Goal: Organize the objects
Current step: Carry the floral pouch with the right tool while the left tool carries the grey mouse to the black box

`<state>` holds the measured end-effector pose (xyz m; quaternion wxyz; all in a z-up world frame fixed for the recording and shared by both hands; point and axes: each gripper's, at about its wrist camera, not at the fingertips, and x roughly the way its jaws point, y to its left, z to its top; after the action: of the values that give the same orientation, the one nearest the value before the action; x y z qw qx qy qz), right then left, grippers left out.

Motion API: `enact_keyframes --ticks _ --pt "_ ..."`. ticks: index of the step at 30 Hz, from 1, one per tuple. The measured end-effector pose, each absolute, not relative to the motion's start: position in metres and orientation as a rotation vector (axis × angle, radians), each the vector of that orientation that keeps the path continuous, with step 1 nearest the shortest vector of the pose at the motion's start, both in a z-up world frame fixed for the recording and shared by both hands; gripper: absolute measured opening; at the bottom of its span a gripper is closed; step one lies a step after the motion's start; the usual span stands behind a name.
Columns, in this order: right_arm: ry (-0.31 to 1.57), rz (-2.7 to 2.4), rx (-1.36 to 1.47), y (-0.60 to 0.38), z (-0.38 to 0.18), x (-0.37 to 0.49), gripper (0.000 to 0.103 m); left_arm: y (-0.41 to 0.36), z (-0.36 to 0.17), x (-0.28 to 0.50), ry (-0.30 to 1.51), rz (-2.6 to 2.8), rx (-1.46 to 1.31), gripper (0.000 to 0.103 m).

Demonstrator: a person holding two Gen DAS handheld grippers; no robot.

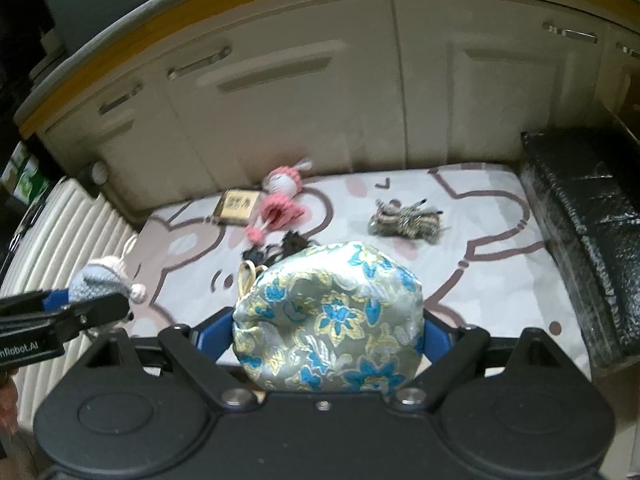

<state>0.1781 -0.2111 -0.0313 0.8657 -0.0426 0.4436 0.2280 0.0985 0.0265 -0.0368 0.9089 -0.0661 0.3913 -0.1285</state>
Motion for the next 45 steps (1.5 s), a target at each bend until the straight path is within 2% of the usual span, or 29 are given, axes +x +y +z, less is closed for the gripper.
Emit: enact_keyframes --ticks 18,31,45 --pt "1.139 0.622 -0.252 -0.194 -0.07 0.134 0.093 0.007 -0.044 0.038 0.873 -0.3 -0.001 0.054" --pt "1.297 0.713 -0.385 -0.166 -0.11 0.111 0.093 0.0 -0.061 0.03 0.929 -0.328 0.061 0.054" --pt "1.285 0.695 -0.484 -0.157 -0.118 0.1 0.101 -0.005 -0.076 0.034 0.997 -0.337 0.077 0.054"
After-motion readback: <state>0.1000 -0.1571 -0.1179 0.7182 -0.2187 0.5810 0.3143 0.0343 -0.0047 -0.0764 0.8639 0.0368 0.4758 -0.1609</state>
